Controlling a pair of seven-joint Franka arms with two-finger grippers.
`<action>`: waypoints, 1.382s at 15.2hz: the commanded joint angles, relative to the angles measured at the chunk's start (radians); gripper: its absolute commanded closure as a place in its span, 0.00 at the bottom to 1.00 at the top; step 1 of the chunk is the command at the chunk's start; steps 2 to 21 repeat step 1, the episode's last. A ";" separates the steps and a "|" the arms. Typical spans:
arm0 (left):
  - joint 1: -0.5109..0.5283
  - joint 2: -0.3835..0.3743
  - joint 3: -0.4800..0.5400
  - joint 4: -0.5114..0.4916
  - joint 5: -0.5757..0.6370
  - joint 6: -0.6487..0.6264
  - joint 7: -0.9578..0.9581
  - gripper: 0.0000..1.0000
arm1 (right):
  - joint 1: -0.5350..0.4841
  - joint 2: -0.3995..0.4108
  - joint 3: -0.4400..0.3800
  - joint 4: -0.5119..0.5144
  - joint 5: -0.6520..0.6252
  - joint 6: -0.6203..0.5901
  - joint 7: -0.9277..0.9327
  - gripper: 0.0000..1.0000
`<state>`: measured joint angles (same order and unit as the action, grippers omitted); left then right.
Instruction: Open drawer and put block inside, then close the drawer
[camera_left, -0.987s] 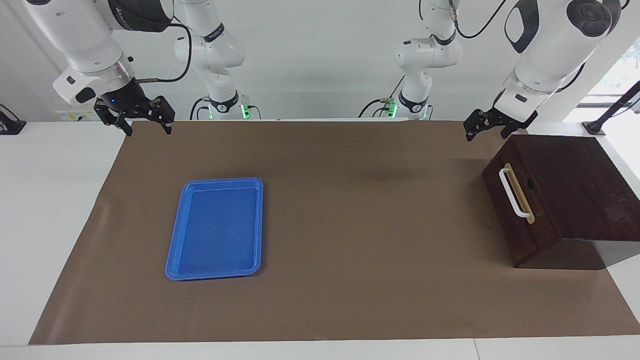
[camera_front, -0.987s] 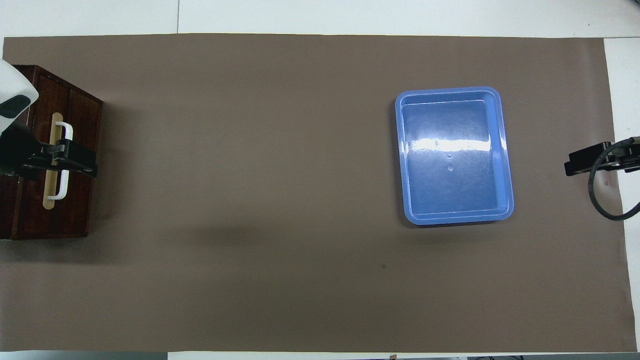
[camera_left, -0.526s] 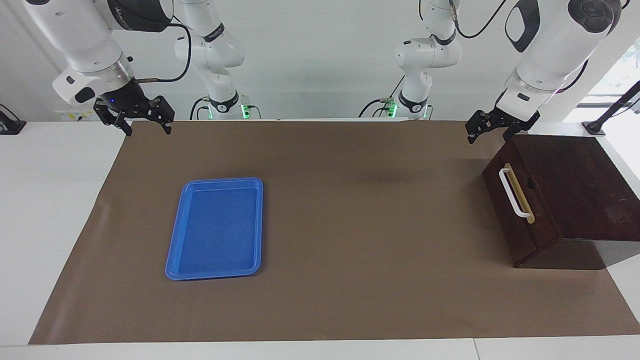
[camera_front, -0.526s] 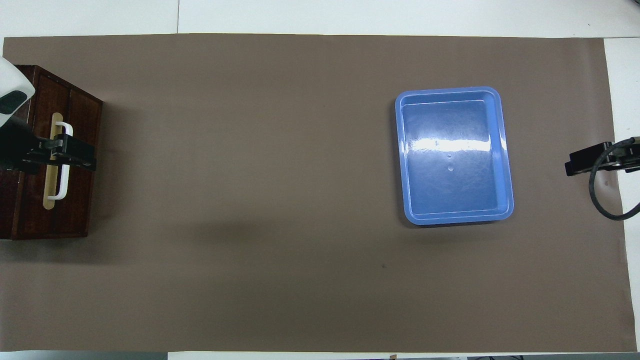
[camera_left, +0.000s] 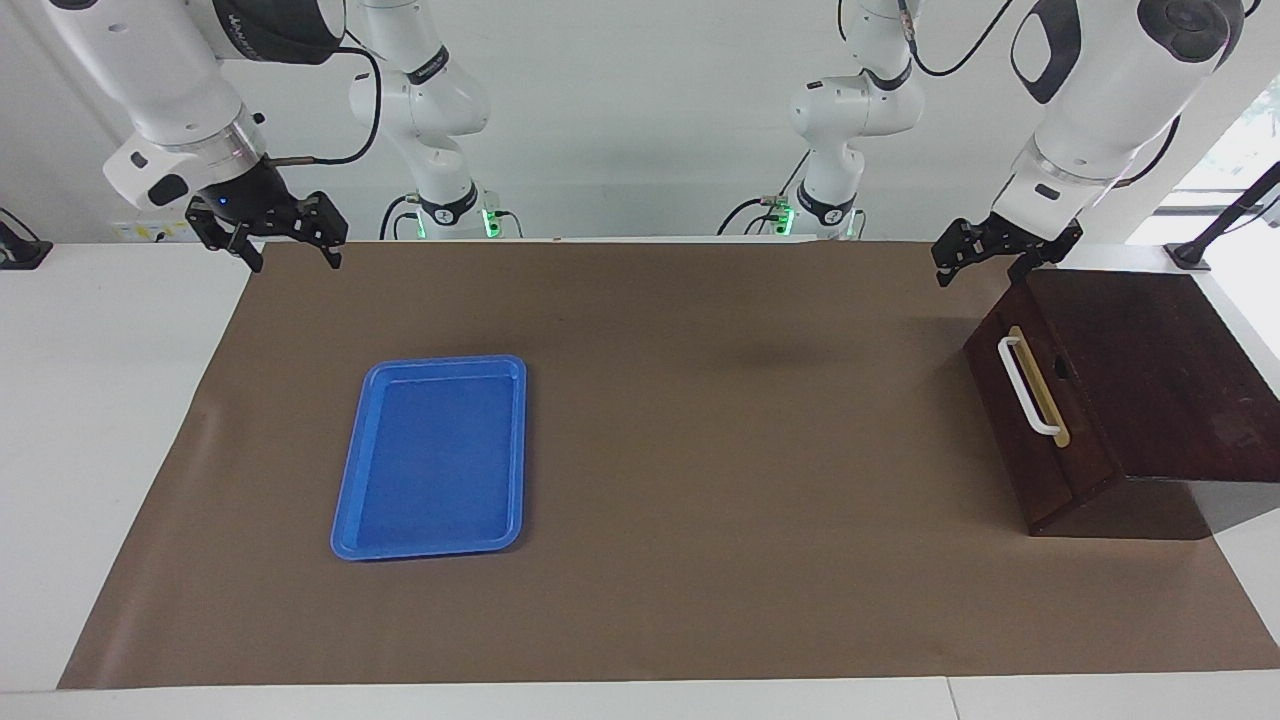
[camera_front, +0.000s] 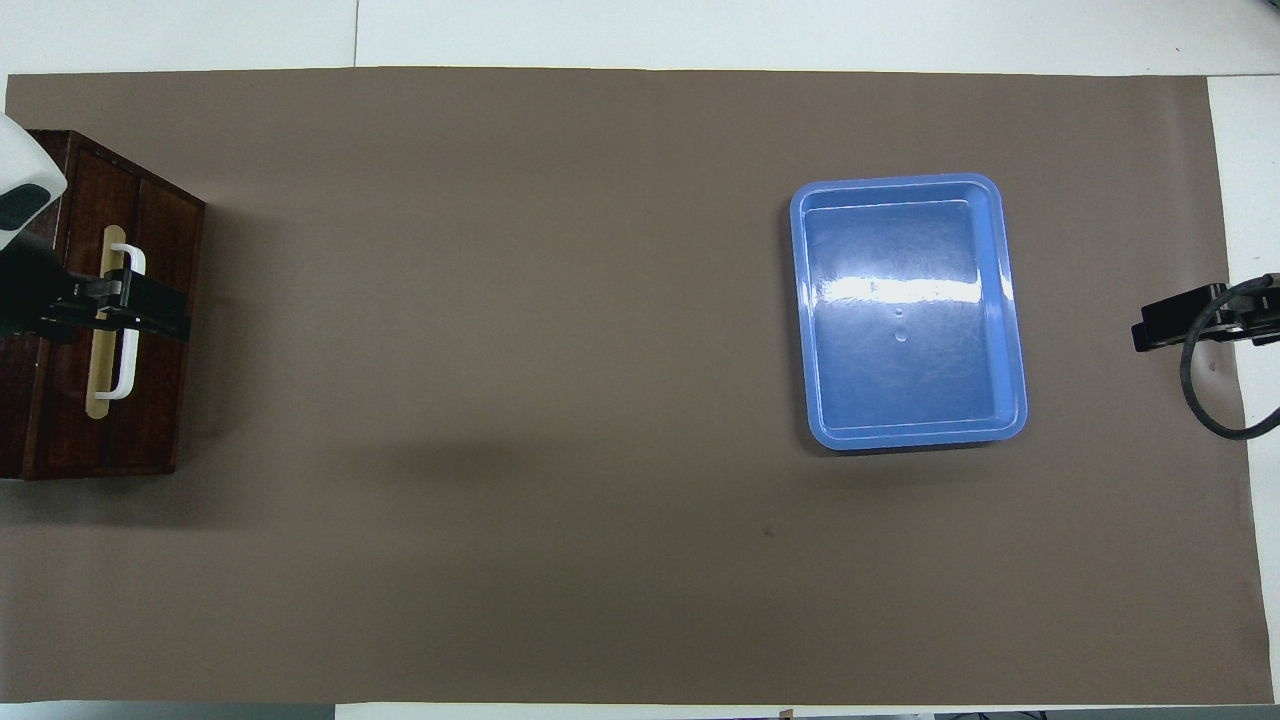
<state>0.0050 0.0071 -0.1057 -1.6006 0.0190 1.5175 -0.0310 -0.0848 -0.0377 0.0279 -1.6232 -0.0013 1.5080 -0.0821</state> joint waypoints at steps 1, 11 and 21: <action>-0.004 -0.012 0.009 -0.004 -0.005 0.010 0.023 0.00 | -0.018 -0.013 0.010 -0.010 -0.016 -0.009 -0.021 0.00; -0.004 -0.012 0.009 -0.004 -0.005 0.010 0.023 0.00 | -0.018 -0.013 0.010 -0.010 -0.016 -0.009 -0.021 0.00; -0.004 -0.012 0.009 -0.004 -0.005 0.010 0.023 0.00 | -0.018 -0.013 0.010 -0.010 -0.016 -0.009 -0.021 0.00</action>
